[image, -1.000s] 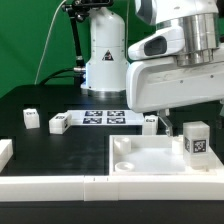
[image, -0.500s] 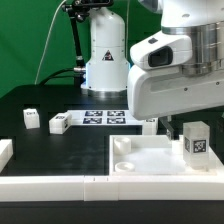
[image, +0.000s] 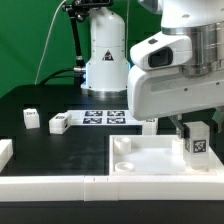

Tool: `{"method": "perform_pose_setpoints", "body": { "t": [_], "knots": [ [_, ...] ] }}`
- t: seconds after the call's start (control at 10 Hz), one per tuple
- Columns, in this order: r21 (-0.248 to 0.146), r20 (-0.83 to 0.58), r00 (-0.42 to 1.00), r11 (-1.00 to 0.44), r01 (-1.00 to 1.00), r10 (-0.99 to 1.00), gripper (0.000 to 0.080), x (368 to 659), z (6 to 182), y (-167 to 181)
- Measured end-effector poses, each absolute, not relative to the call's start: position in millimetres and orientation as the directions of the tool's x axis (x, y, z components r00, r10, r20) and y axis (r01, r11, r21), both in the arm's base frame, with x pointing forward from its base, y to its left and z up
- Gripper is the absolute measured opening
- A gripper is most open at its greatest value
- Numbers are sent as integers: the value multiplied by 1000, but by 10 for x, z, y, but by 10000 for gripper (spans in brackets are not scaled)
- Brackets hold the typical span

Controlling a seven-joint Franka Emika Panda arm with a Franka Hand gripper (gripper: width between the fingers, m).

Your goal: Assemble one leg

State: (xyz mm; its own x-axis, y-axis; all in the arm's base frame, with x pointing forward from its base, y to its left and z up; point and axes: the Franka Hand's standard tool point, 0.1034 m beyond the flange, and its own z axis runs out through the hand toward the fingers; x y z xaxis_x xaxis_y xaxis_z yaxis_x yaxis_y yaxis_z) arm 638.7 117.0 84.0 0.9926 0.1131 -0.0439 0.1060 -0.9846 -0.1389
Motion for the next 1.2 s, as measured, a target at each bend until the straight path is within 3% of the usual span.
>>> {"method": "perform_pose_setpoints", "body": {
  "t": [0.4, 0.5, 0.8, 1.2],
  "knots": [
    [-137, -47, 995, -987, 80, 87, 295, 6389, 838, 1155],
    [-143, -52, 998, -989, -35, -28, 295, 6408, 833, 1138],
    [-110, -95, 882, -876, -470, -461, 295, 6417, 820, 1133],
    [-44, -105, 561, -559, -828, -821, 295, 6408, 818, 1158]
  ]
}}
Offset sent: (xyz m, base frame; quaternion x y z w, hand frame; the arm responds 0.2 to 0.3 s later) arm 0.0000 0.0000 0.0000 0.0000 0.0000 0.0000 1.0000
